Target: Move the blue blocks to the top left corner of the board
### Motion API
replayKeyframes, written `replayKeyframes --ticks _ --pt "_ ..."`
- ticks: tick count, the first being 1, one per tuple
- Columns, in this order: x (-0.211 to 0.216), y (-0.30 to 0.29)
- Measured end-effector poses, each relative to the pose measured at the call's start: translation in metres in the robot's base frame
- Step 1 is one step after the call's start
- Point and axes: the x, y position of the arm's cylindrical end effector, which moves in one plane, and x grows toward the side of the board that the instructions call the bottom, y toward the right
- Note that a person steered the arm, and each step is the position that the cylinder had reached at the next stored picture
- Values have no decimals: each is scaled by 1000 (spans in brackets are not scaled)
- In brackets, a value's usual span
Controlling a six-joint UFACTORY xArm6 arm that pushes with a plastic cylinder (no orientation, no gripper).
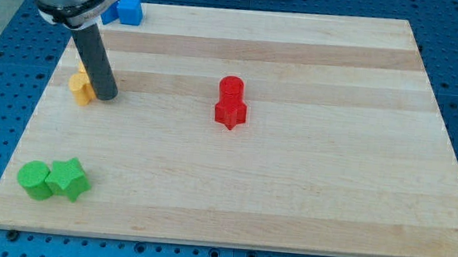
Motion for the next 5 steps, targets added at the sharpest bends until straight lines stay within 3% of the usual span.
replayKeyframes --ticks 3,5 --pt "-135 90" --pt "-183 79"
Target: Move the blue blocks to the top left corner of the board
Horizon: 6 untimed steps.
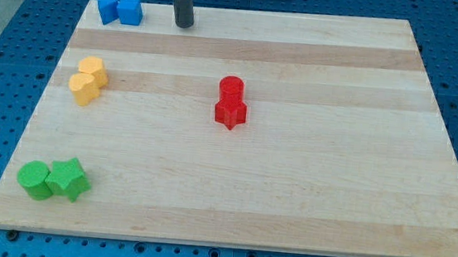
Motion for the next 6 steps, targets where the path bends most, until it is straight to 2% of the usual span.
replayKeyframes --ticks 3,6 --pt "-26 -78" --pt "18 -80"
